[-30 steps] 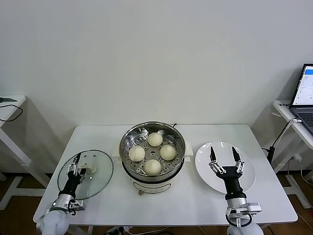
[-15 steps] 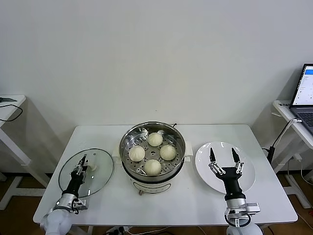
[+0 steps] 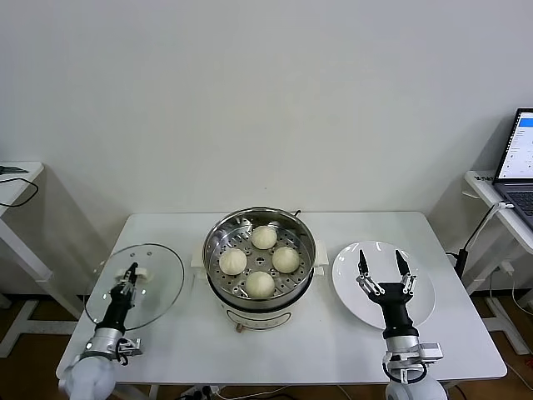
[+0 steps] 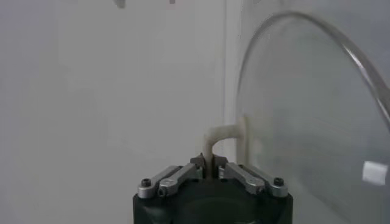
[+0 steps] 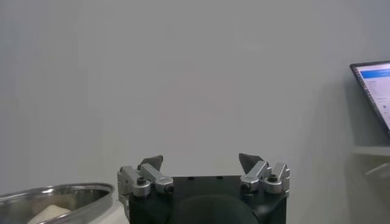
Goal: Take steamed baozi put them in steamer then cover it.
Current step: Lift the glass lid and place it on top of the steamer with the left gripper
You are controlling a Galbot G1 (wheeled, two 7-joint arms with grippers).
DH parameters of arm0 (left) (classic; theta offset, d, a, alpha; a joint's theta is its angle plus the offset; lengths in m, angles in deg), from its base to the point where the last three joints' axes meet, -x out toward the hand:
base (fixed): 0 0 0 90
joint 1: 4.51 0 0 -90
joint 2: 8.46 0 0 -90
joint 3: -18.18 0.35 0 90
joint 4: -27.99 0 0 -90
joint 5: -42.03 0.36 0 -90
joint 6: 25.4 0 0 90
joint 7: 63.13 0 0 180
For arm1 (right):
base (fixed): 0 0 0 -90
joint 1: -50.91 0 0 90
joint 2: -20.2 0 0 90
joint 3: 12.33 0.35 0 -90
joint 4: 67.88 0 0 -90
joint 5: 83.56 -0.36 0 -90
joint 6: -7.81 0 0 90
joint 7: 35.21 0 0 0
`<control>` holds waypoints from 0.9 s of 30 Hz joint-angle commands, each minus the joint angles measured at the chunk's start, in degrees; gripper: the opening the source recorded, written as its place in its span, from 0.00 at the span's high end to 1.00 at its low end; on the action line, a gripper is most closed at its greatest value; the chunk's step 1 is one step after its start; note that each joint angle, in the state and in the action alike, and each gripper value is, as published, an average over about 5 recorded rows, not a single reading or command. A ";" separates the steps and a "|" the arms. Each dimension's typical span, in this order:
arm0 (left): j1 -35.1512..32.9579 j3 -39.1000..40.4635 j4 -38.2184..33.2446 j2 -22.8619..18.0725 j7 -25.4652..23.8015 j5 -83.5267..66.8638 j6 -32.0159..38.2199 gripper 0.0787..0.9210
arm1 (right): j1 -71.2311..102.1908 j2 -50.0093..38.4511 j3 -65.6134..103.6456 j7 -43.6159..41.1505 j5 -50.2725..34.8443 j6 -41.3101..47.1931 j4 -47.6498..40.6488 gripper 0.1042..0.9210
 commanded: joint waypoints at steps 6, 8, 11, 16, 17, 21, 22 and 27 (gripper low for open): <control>-13.19 -2.01 -31.72 4.86 -11.04 -11.35 -11.75 0.87 | -0.40 -0.20 -0.09 -0.05 -0.27 0.00 -0.22 0.12; -14.73 -0.12 -36.22 6.35 -14.66 -13.30 -14.58 0.87 | -0.51 -0.17 -0.20 -0.06 -0.29 -0.03 -0.31 0.12; -15.63 3.89 -40.97 8.17 -19.48 -14.92 -18.61 0.87 | -0.61 -0.11 -0.36 -0.10 -0.33 -0.08 -0.27 0.12; -14.10 13.04 -44.72 11.16 -23.79 -15.28 -27.20 0.87 | -0.66 -0.05 -0.15 -0.11 -0.47 -0.17 -0.30 0.12; -13.47 15.15 -44.96 11.68 -24.36 -14.83 -28.68 0.87 | -0.63 -0.04 -0.04 -0.11 -0.50 -0.19 -0.30 0.12; -9.58 23.90 -44.63 13.49 -26.44 -11.20 -34.22 0.87 | -0.42 0.13 0.49 -0.11 -0.54 -0.29 -0.11 0.12; -8.36 25.95 -44.33 13.86 -26.97 -10.14 -35.26 0.87 | -0.37 0.22 0.64 -0.11 -0.52 -0.32 -0.04 0.12; -2.02 35.69 -42.16 14.38 -28.92 -6.08 -39.92 0.87 | -0.25 0.92 1.09 -0.13 -0.27 -0.35 -0.11 0.12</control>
